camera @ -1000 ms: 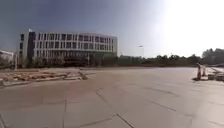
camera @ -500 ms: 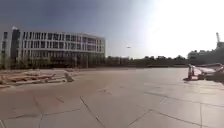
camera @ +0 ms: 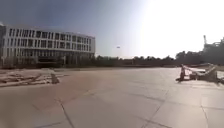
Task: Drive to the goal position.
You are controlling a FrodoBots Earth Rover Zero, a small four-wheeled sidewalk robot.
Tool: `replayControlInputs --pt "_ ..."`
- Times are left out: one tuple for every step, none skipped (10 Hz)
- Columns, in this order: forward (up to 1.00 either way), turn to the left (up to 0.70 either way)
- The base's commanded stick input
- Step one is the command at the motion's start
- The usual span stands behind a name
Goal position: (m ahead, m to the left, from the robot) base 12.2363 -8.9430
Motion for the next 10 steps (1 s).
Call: replayControlInputs --pt "0.70 0.00" --pt "0.70 0.00" --pt "0.70 0.00" --pt "0.70 0.00" --pt "0.70 0.00" --pt "0.70 0.00" --pt "0.70 0.00" --pt "0.70 0.00" --pt "0.70 0.00" --pt "0.70 -0.03"
